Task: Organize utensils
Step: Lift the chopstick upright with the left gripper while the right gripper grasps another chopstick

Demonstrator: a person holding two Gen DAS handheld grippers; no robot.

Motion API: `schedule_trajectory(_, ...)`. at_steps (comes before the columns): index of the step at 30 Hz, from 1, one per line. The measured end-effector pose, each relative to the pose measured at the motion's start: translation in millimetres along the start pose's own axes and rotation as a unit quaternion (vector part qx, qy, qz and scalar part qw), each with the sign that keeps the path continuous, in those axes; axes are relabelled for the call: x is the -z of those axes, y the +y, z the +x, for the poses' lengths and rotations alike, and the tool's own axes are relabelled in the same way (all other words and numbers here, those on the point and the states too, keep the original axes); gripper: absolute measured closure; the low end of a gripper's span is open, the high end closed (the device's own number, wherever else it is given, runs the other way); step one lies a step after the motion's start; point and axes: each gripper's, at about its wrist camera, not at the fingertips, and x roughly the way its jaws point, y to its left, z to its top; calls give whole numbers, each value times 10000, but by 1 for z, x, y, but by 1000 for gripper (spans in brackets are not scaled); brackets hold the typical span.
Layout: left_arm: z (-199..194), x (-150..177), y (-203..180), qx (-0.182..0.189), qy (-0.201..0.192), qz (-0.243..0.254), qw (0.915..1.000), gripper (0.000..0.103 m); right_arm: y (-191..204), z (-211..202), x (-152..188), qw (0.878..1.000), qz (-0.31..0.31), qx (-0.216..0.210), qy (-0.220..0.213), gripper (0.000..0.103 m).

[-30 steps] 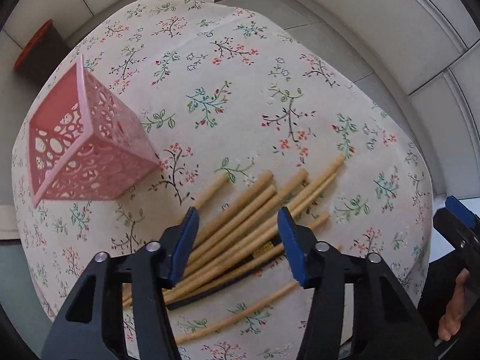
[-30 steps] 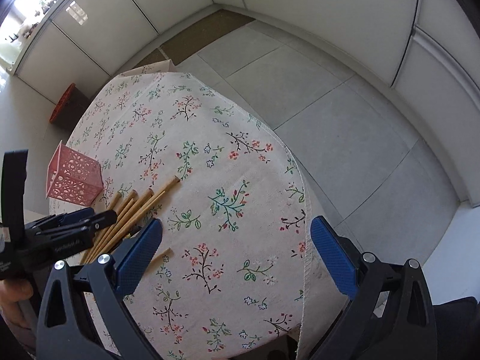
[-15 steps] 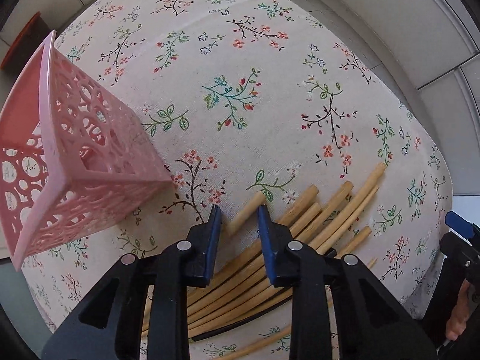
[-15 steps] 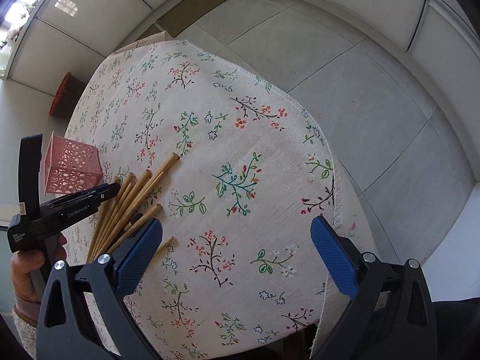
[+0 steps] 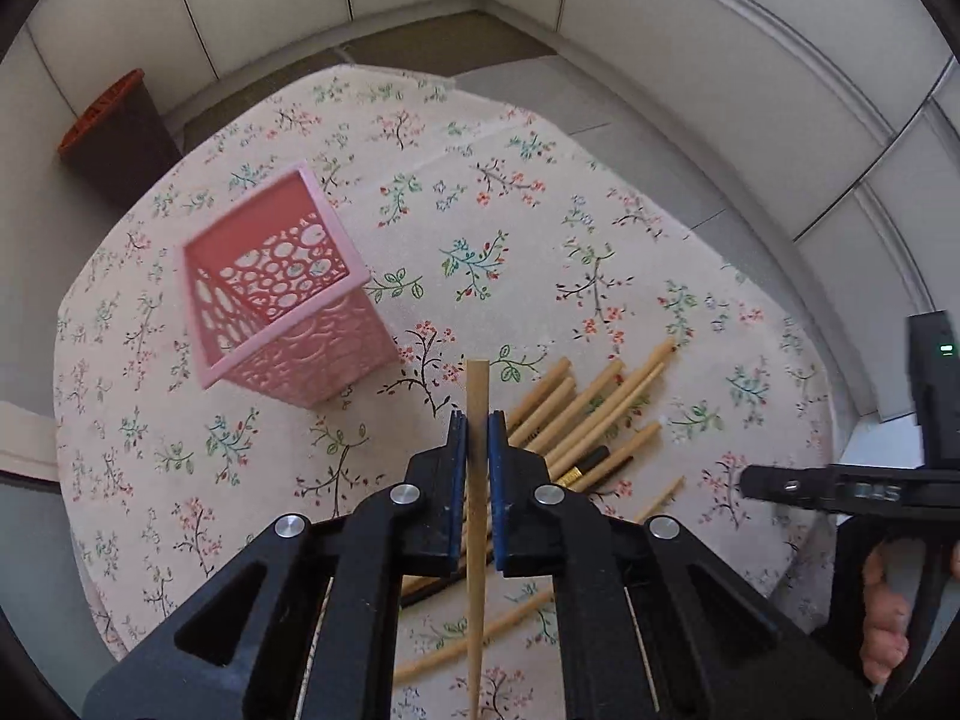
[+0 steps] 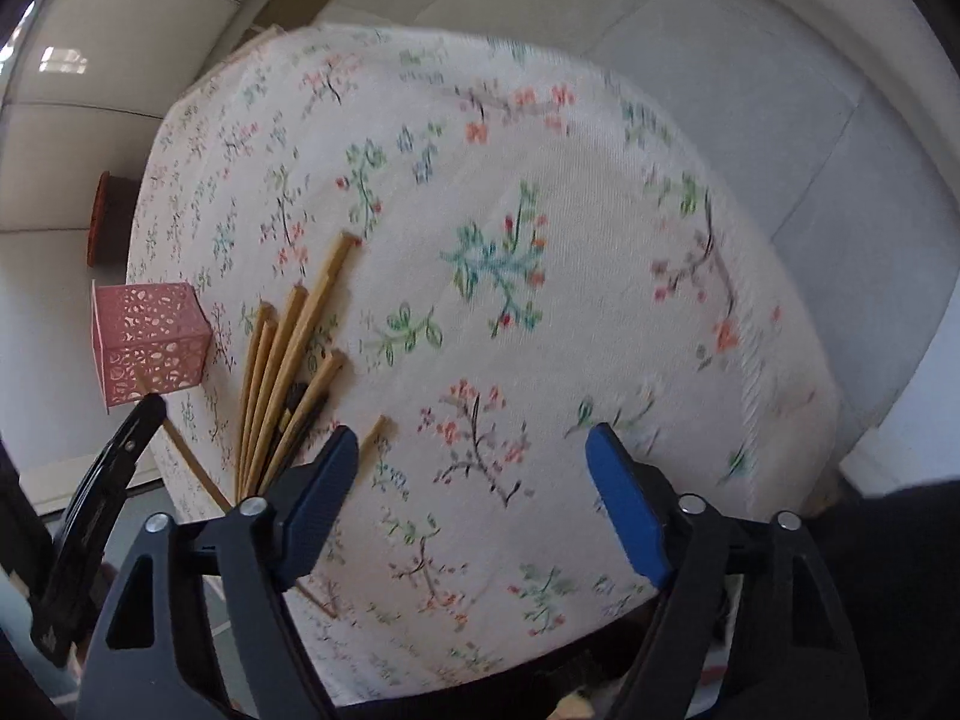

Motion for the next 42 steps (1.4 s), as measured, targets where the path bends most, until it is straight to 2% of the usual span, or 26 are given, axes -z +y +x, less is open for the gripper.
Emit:
schedule_trajectory(2,-22,6,-7,37,-240,-44,9997,97,9,13,8,9994,234,26,252,46)
schedule_trajectory(3,-34,10,-12,55,-369,-68,9993,97,16,17,11,9993,282,63,220,49)
schedule_trajectory(7,-73,28,-14,80,-863,-128,9962,97,44,25,17,9983,482,292,-136,56)
schedule_trajectory(9,-88,33,-10,46,-1062,-105,9943,97,56,34,18,9967,630,477,-160,64)
schedule_trajectory(11,-103,40,-7,27,-1235,-90,9923,97,65,39,19,9940,752,725,-314,65)
schedule_trajectory(12,-110,42,-6,10,-1327,-99,9911,97,71,41,19,9937,733,746,-393,72)
schedule_trajectory(13,-116,44,-4,-3,-1415,-120,9899,97,76,43,19,9922,745,899,-440,73)
schedule_trajectory(14,-121,46,-1,6,-1485,-146,9888,97,79,44,20,9919,798,870,-468,85)
schedule_trajectory(15,-127,48,1,17,-1558,-176,9876,97,80,48,20,9921,826,850,-415,92)
schedule_trajectory(18,-139,53,8,2,-1719,-269,9847,97,83,49,22,9928,747,801,-489,97)
schedule_trajectory(21,-146,58,11,-35,-1776,-370,9834,97,75,46,23,9946,776,530,-441,97)
schedule_trajectory(25,-157,60,12,-42,-1919,-460,9803,97,63,18,29,9970,545,164,-520,97)
schedule_trajectory(31,-175,57,8,-95,-2163,-640,9742,97,75,-55,53,9925,-496,-331,-1065,97)
schedule_trajectory(37,-192,47,2,-145,-2365,-820,9681,97,102,-126,77,9733,-1314,-779,-1714,97)
schedule_trajectory(42,-203,30,-1,-186,-2493,-938,9637,97,133,-183,83,9476,-1914,-966,-2369,97)
